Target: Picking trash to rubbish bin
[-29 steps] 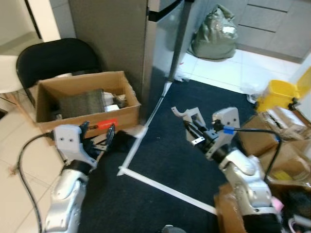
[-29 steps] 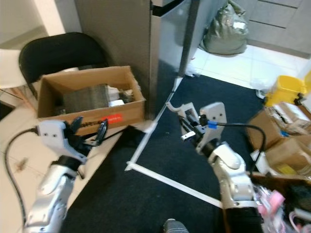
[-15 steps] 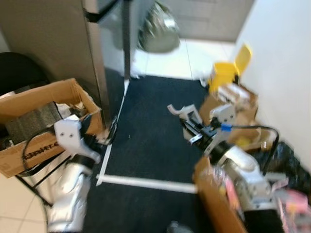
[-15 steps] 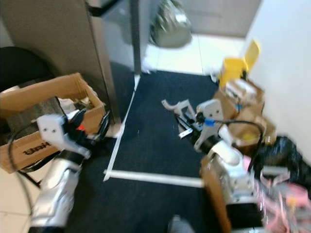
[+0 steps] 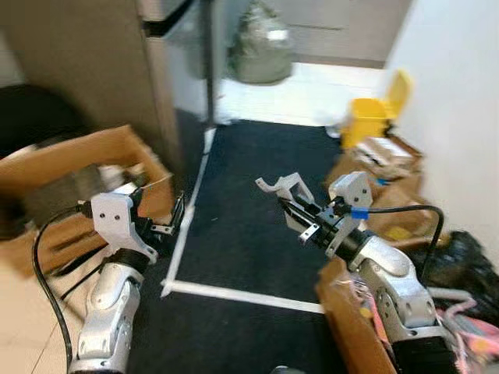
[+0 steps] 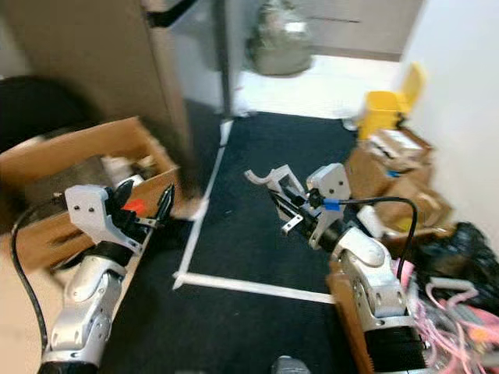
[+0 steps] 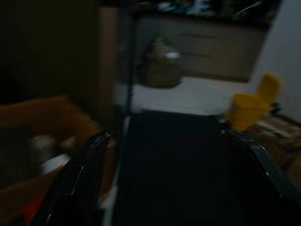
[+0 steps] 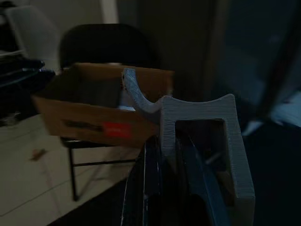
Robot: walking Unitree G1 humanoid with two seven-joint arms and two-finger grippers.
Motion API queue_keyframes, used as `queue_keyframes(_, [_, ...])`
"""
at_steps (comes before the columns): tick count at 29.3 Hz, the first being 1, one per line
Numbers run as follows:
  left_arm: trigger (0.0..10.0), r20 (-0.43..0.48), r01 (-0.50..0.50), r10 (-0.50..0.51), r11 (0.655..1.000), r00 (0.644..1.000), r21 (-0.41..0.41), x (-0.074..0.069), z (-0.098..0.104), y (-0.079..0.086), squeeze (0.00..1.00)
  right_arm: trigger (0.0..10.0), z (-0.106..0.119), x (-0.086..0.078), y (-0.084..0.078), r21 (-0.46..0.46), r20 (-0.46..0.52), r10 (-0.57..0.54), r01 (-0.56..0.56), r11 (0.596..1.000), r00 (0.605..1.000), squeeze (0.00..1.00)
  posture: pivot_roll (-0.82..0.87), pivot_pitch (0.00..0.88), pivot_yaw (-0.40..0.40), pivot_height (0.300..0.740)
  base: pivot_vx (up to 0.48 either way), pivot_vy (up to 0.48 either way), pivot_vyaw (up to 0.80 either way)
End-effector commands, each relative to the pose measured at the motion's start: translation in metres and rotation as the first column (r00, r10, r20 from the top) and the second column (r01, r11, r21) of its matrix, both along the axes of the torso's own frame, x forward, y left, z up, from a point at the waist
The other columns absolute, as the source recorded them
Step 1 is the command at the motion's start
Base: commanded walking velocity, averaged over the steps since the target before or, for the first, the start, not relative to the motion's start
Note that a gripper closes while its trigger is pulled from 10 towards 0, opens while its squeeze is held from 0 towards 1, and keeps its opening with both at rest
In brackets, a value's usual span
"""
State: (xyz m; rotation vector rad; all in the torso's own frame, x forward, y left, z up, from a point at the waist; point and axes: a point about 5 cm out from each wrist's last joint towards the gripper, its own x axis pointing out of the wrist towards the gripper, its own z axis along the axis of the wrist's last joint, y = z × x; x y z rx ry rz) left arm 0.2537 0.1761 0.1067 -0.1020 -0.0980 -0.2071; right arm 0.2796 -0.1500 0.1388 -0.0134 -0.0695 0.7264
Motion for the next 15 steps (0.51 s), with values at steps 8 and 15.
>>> queue_keyframes(8, [10.0, -0.002, 0.046, -0.046, 0.998, 0.999, 0.046, -0.0018, 0.0056, -0.0056, 0.0, 10.0, 0.0014, -0.0013, 0.0005, -0.014, 0.021, 0.021, -0.021, 1.0, 1.0, 0.0, 0.04, 0.0, -0.013, 0.74, 0.0, 0.0, 0.71])
queue_keyframes(15, [10.0, -0.008, 0.069, -0.068, 0.997, 0.998, 0.04, -0.0011, 0.0087, -0.0079, 0.0, 10.0, 0.0018, -0.0016, 0.0004, -0.011, 0.022, 0.027, -0.026, 1.0, 0.999, 0.0, 0.04, 0.0, -0.008, 0.74, 0.0, 0.0, 0.71])
